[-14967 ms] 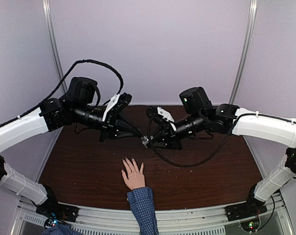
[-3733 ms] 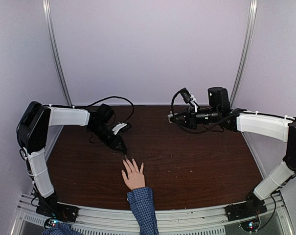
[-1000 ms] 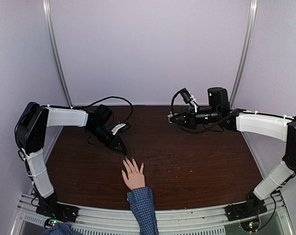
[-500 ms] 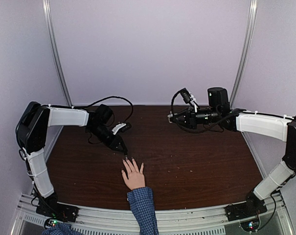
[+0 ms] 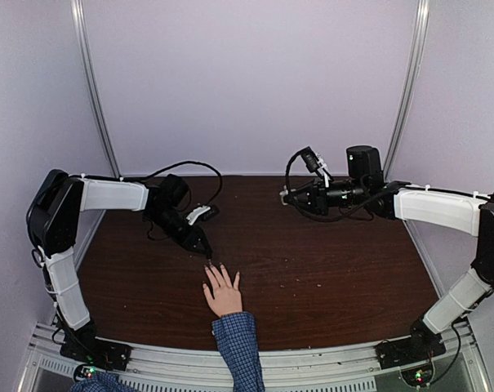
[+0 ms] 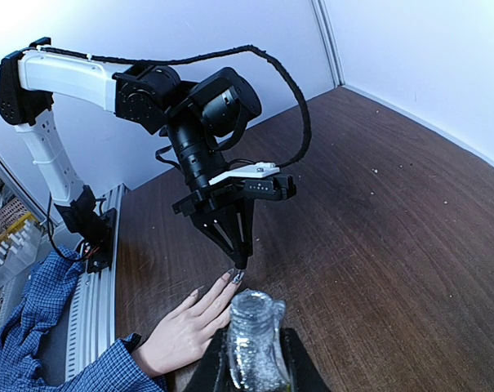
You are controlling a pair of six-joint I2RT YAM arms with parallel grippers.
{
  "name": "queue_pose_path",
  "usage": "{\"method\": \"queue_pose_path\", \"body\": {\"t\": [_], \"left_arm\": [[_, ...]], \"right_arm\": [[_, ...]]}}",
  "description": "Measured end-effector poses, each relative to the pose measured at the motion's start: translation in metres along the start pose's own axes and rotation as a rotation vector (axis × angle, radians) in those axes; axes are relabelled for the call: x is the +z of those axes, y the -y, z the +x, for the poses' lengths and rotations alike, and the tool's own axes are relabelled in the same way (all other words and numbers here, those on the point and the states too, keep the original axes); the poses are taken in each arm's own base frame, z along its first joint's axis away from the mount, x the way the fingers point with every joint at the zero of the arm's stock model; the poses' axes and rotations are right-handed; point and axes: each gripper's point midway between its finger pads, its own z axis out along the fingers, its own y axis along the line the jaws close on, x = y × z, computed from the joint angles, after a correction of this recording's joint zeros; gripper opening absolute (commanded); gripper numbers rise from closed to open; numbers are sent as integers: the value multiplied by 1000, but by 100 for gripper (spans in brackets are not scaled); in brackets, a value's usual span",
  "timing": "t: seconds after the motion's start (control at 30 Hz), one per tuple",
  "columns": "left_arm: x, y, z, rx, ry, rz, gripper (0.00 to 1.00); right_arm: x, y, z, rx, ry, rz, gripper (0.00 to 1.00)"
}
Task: Paint the nails
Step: Paint the nail with the hand.
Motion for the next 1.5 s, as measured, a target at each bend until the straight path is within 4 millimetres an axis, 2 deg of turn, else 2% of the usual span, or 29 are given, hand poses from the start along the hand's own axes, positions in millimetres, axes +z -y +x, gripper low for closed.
{"method": "queue_pose_path", "body": {"t": [1.13, 1.5], "left_arm": [[-4, -17, -3, -7, 3, -71, 0], [-24, -2, -24, 47, 87, -69, 0]], "right_arm": [[1, 1, 0, -2, 2, -1, 0], [1, 1, 0, -4, 4, -1, 0]]}}
